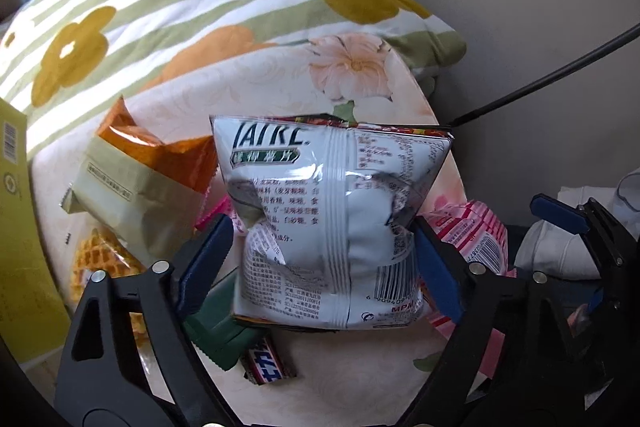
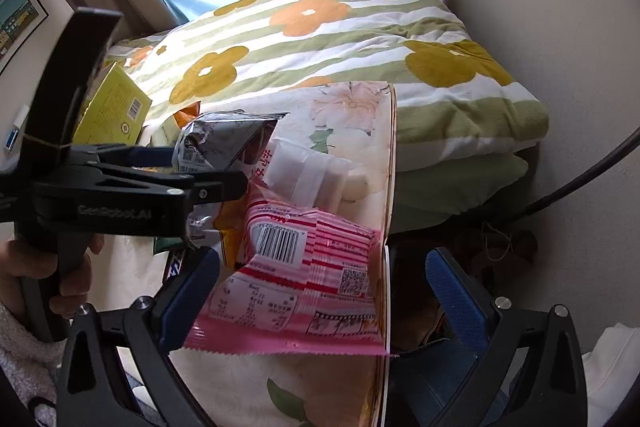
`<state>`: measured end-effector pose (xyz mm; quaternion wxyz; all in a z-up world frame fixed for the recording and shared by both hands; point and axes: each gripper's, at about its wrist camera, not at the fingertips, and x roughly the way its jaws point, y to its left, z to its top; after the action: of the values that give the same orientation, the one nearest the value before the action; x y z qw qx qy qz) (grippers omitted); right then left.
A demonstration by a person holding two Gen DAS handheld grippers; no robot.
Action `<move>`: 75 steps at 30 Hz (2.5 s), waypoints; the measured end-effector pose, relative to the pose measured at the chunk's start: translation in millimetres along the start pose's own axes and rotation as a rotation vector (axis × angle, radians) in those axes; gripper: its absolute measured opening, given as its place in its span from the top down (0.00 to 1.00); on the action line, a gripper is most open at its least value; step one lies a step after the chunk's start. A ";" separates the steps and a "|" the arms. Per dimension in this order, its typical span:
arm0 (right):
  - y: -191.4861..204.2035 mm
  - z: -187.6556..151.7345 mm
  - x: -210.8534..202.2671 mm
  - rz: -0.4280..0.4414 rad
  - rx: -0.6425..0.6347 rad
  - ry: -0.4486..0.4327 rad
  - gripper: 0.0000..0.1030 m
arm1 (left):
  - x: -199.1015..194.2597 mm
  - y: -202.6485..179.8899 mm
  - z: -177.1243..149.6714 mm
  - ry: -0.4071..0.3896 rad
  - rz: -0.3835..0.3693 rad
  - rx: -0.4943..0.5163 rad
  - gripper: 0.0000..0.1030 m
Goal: Organize snacks
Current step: 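Grasp the silver chip bag with the left tool while the right tool grasps the pink bag, then carry both bags over the yellow box and release them inside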
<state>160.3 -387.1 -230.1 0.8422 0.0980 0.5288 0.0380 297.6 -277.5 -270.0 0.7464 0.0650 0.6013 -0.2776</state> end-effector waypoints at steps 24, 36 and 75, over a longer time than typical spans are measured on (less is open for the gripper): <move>24.8 -19.2 38.6 -0.002 -0.042 0.048 0.25 | -23.4 -1.5 -8.4 -0.078 0.017 0.028 0.48; 27.8 -26.8 32.2 -0.013 -0.069 0.027 0.37 | -39.3 -0.5 -20.0 -0.120 0.048 -0.001 0.48; 301.7 119.4 -19.8 0.184 -0.397 -0.236 0.37 | -287.4 268.3 -85.4 -0.501 0.280 -0.344 0.48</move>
<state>270.8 -110.3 -100.4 0.8938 -0.0177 0.3980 0.2059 320.8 80.5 -88.1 0.9019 -0.0503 0.4225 -0.0739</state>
